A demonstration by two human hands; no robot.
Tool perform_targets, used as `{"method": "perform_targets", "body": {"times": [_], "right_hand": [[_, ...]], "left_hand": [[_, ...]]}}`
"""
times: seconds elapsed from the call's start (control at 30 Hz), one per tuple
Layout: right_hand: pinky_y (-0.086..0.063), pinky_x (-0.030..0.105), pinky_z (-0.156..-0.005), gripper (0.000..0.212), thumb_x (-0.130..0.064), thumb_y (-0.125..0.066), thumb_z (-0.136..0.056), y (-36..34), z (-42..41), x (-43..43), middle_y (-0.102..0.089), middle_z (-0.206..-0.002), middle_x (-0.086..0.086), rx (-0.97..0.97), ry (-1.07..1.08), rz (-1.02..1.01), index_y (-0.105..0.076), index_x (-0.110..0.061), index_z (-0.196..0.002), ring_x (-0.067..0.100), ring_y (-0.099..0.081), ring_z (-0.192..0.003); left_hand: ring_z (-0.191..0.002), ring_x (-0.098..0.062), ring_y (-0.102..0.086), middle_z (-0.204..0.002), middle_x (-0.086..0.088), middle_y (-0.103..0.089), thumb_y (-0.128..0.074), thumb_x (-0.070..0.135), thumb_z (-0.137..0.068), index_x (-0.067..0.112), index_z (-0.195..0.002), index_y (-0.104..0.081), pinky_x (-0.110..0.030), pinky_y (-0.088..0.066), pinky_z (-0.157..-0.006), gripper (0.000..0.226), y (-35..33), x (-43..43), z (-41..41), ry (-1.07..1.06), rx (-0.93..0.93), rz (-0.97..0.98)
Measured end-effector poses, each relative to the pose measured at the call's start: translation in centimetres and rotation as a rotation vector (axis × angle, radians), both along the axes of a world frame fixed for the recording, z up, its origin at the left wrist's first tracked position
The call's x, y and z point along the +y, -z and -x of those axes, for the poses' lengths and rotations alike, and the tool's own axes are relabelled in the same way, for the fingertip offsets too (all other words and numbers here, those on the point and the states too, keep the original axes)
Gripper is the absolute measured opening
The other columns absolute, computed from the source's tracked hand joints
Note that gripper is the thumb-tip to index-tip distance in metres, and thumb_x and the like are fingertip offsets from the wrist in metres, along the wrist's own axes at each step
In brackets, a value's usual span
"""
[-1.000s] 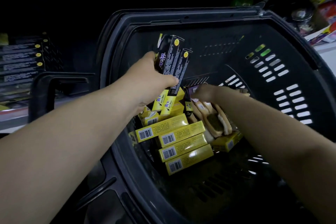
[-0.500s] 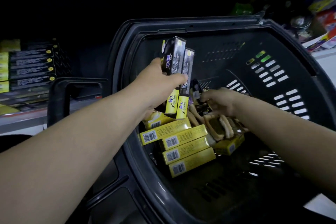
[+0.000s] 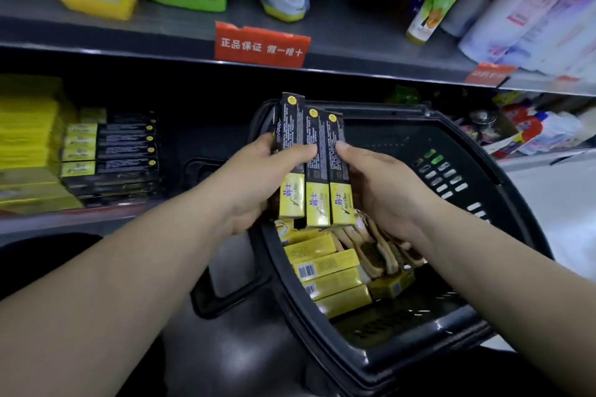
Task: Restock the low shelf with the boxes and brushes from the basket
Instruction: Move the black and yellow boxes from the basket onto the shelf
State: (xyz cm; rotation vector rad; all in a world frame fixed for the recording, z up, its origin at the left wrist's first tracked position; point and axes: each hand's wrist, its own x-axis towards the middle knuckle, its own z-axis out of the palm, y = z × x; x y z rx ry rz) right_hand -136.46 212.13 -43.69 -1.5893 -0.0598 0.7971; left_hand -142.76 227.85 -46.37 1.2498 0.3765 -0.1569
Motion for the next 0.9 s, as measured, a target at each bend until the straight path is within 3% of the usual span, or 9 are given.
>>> {"method": "perform_targets", "body": {"times": [0.1, 0.17, 0.27, 0.43, 0.53, 0.67, 0.73, 0.8, 0.9], "right_hand": [[-0.054, 0.028, -0.057, 0.034, -0.028, -0.065, -0.083, -1.0, 1.1, 3.0, -0.071, -0.084, 0.004, -0.047, -0.075, 0.023, -0.052, -0.009, -0.108, 0.017, -0.069, -0.071], [-0.058, 0.036, -0.064, 0.047, -0.021, -0.066, -0.084, -1.3, 1.6, 5.1, -0.071, -0.097, 0.006, -0.054, -0.142, 0.014, -0.044, -0.017, -0.125, 0.022, -0.07, -0.083], [-0.057, 0.045, -0.08, 0.054, -0.016, -0.06, -0.089, -1.7, 2.4, 8.6, -0.066, -0.115, 0.008, -0.032, -0.287, 0.036, -0.037, -0.036, -0.133, 0.028, -0.067, -0.097], [-0.058, 0.031, -0.067, 0.012, -0.019, -0.061, -0.088, -0.7, 2.3, 14.3, -0.066, -0.08, 0.0, -0.058, -0.294, 0.096, -0.054, -0.017, -0.097, 0.015, -0.065, -0.068], [-0.053, 0.021, -0.053, 0.017, -0.029, -0.067, -0.084, 0.4, 1.3, 17.3, -0.065, -0.075, -0.001, -0.089, -0.253, 0.149, -0.056, -0.017, -0.089, 0.007, -0.064, -0.063], [-0.049, 0.018, -0.047, 0.028, -0.042, -0.066, -0.082, 2.5, -0.1, 20.5, -0.065, -0.07, 0.002, -0.108, -0.247, 0.252, -0.057, -0.016, -0.088, 0.009, -0.064, -0.053], [-0.05, 0.018, -0.048, 0.028, -0.041, -0.065, -0.084, 3.8, -0.7, 21.9, -0.064, -0.072, 0.004, -0.111, -0.226, 0.236, -0.06, -0.014, -0.088, 0.012, -0.064, -0.055], [-0.053, 0.019, -0.052, 0.025, -0.034, -0.065, -0.085, 5.2, -1.3, 23.2, -0.059, -0.081, 0.004, -0.103, -0.158, 0.18, -0.062, -0.01, -0.089, 0.018, -0.064, -0.065], [-0.057, 0.022, -0.064, 0.013, -0.025, -0.067, -0.086, 7.5, -2.2, 25.1, -0.055, -0.096, 0.005, -0.113, -0.098, 0.134, -0.064, -0.013, -0.086, 0.021, -0.061, -0.08]], "left_hand": [[-0.082, -0.016, -0.072, -0.091, 0.002, -0.075, -0.065, 0.029, -0.084, 0.026, -0.111, -0.059, -0.032, -0.058, -0.067, 0.027, -0.7, 3.1, 2.2, -0.028, 0.0, -0.003], [-0.084, -0.018, -0.072, -0.093, -0.001, -0.075, -0.065, 0.028, -0.084, 0.024, -0.112, -0.059, -0.035, -0.058, -0.071, 0.029, -0.9, 5.3, 3.6, -0.03, 0.001, -0.017], [-0.077, -0.017, -0.073, -0.086, 0.0, -0.076, -0.065, 0.028, -0.083, 0.026, -0.104, -0.06, -0.029, -0.057, -0.06, 0.021, -0.9, 8.8, 5.5, -0.046, 0.042, -0.033], [-0.088, -0.024, -0.07, -0.087, 0.001, -0.075, -0.069, 0.031, -0.081, 0.028, -0.09, -0.062, -0.043, -0.054, -0.082, 0.012, 0.6, 15.5, 8.3, -0.238, 0.117, -0.116], [-0.092, -0.018, -0.064, -0.102, -0.002, -0.07, -0.067, 0.031, -0.083, 0.019, -0.095, -0.06, -0.034, -0.05, -0.085, 0.019, 1.2, 19.0, 9.2, -0.429, 0.162, -0.199], [-0.065, 0.001, -0.043, -0.08, 0.012, -0.049, -0.063, 0.029, -0.087, 0.018, -0.12, -0.048, -0.012, -0.039, -0.049, 0.038, 2.0, 22.0, 9.3, -0.535, 0.188, -0.253], [-0.084, -0.009, -0.055, -0.105, 0.003, -0.057, -0.065, 0.031, -0.086, 0.015, -0.13, -0.046, -0.014, -0.043, -0.065, 0.051, 2.8, 23.2, 9.5, -0.545, 0.222, -0.255], [-0.123, -0.026, -0.045, -0.139, -0.008, -0.045, -0.067, 0.037, -0.083, 0.012, -0.143, -0.033, -0.034, -0.038, -0.093, 0.073, 3.6, 24.2, 9.9, -0.54, 0.297, -0.289], [-0.136, -0.03, -0.032, -0.15, -0.01, -0.033, -0.067, 0.041, -0.081, 0.012, -0.147, -0.025, -0.044, -0.029, -0.105, 0.083, 4.2, 25.5, 10.1, -0.53, 0.334, -0.291]]}}
